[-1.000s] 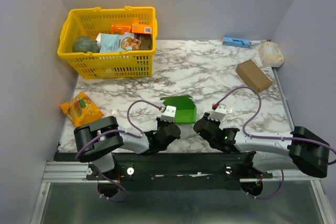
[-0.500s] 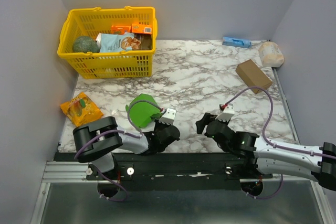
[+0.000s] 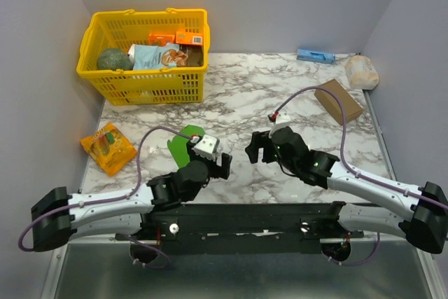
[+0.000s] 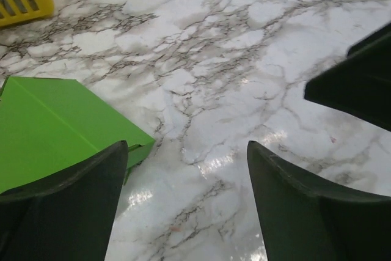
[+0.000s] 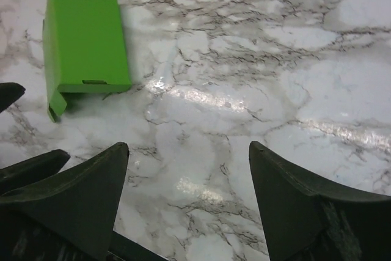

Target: Fold the paper box

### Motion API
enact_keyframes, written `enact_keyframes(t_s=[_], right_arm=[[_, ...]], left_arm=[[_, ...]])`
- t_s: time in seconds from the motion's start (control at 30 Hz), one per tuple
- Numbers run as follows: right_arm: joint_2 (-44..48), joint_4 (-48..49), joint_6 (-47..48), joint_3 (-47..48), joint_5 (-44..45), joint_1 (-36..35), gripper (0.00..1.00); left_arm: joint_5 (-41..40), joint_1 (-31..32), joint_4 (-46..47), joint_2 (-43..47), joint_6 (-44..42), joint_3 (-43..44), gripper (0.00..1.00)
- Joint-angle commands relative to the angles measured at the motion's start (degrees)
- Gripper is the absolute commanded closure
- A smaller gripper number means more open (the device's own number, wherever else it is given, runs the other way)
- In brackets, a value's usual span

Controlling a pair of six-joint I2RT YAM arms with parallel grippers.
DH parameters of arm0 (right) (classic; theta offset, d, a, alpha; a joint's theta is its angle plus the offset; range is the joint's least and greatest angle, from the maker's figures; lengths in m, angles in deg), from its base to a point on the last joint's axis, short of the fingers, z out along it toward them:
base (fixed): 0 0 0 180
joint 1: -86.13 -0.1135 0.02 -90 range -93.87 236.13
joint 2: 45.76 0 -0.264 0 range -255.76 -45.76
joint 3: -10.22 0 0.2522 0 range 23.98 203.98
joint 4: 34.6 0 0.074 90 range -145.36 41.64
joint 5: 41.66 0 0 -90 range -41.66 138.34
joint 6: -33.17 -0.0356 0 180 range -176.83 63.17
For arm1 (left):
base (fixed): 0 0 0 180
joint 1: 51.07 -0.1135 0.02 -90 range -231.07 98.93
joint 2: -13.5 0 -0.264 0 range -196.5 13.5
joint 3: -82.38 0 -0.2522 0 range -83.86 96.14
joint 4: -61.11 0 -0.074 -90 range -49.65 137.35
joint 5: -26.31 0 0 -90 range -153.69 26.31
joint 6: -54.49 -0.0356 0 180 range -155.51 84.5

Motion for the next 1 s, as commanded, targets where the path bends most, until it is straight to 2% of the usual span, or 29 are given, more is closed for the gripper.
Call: enact_keyframes(t_s=[0.0,0.07,0.1,0.13,0.2,0.23,0.3,0.33,0.47,0.67,0.83,0.97], right_arm=[[-1.34,7.84,16.37,2.64,-14.09,0.23,0.12],[-3.88,8.47,24.21,4.21,-15.54,-1.17,0.12],[-5.03,9.26,26.15,4.92,-13.89,-2.3,0.12],[-8.0,9.44,29.82,5.88,-13.0,-4.93,0.12],[-10.91,12.23,31.26,8.17,-8.28,-7.75,0.12],[-12.67,13.3,32.05,8.78,-8.33,-9.33,0.12],[-17.33,16.89,33.02,10.36,-7.12,-10.31,0.12],[-18.91,17.96,33.37,10.81,-6.93,-11.18,0.12],[-26.21,23.49,34.86,12.04,-3.42,-13.39,0.12],[-35.44,31.76,35.92,12.83,3.17,-14.62,0.12],[-40.19,34.75,38.03,14.85,4.23,-14.62,0.14],[-44.23,37.83,40.05,15.38,3.97,-14.62,0.15]], left_arm=[[9.12,-0.94,-13.69,13.76,-0.24,-0.9,0.03],[11.14,-3.13,-20.28,20.51,2.14,-0.46,0.01],[14.54,-8.27,-22.13,22.12,3.02,0.68,0.01],[15.88,-11.28,-25.89,23.44,3.9,1.3,0.01],[16.86,-16.83,-27.59,25.73,6.89,2.61,0.01],[17.47,-21.64,-27.77,25.83,7.42,3.14,0.01],[20.28,-26.84,-27.77,24.69,8.04,4.55,0.01],[24.21,-32.96,-27.34,23.81,8.3,5.95,0.01],[33.81,-43.71,-27.24,19.33,10.05,8.77,0.01],[41.19,-47.17,-31.19,17.92,8.83,14.13,0.01],[41.65,-47.61,-37.6,17.13,4.26,20.1,0.01],[41.21,-47.88,-39.28,17.3,1.36,21.25,0.01]])
